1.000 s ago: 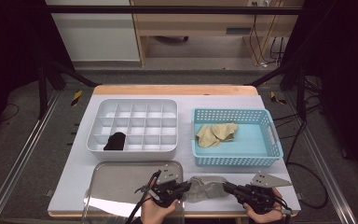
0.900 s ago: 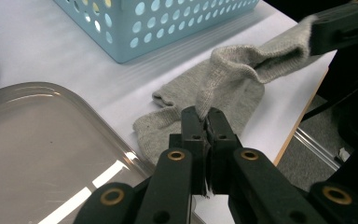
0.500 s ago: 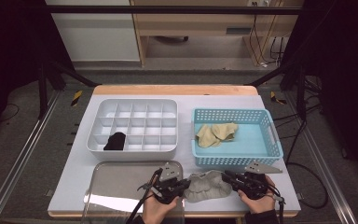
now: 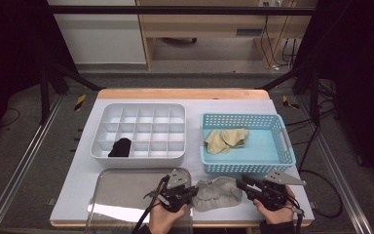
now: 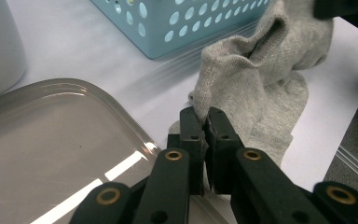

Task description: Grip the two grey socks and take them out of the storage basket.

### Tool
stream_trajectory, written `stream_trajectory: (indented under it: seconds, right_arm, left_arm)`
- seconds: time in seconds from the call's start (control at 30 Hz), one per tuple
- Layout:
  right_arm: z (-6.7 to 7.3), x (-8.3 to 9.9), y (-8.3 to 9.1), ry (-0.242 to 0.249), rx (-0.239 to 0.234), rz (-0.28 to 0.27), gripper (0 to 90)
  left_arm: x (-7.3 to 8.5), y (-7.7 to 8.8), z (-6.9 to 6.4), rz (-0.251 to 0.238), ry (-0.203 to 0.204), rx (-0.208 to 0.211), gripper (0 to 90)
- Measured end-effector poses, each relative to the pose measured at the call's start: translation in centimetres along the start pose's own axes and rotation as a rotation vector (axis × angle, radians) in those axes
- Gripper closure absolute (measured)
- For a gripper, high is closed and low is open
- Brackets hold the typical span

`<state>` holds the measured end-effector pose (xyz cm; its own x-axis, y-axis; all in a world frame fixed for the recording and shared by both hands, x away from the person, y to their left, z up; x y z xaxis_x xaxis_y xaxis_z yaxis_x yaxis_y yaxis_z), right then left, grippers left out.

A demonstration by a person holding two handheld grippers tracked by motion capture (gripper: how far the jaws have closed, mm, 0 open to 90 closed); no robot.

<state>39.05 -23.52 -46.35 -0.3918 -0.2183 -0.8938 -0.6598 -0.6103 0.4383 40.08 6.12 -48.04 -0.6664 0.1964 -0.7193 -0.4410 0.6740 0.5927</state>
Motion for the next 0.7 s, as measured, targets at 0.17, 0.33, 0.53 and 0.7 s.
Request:
stream_trajectory:
  seconds: [0.17,0.33,0.53,0.7]
  right_arm:
    - [0.4,-0.3,0.9,0.009,-0.001,-0.028,61.9]
    - [0.1,0.7,-0.6,-0.002,-0.019,0.022,60.8]
    - [-0.5,2.1,-1.9,-0.029,-0.007,0.093,61.6]
    - [-1.0,2.1,-2.1,-0.043,0.022,0.101,61.9]
  left_arm:
    - [0.0,0.0,0.0,0.003,-0.001,-0.004,85.8]
    - [0.0,-0.1,0.0,0.002,-0.002,-0.005,85.8]
    - [0.1,-0.1,0.0,0.004,0.000,-0.010,85.9]
    - [0.1,-0.1,0.0,0.007,0.000,-0.011,85.6]
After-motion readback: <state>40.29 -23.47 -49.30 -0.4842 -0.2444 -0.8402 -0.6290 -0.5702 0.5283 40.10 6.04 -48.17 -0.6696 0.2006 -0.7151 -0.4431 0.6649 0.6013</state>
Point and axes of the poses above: each handheld gripper's, and its own axes: y roughly backward along the jaws, x roughly out of its underside, z roughly to its left, the point moved 1 cm from there along -y, roughly forward along the jaws, and after that the axes turned 10 degrees about y, right-handed, at the moved point
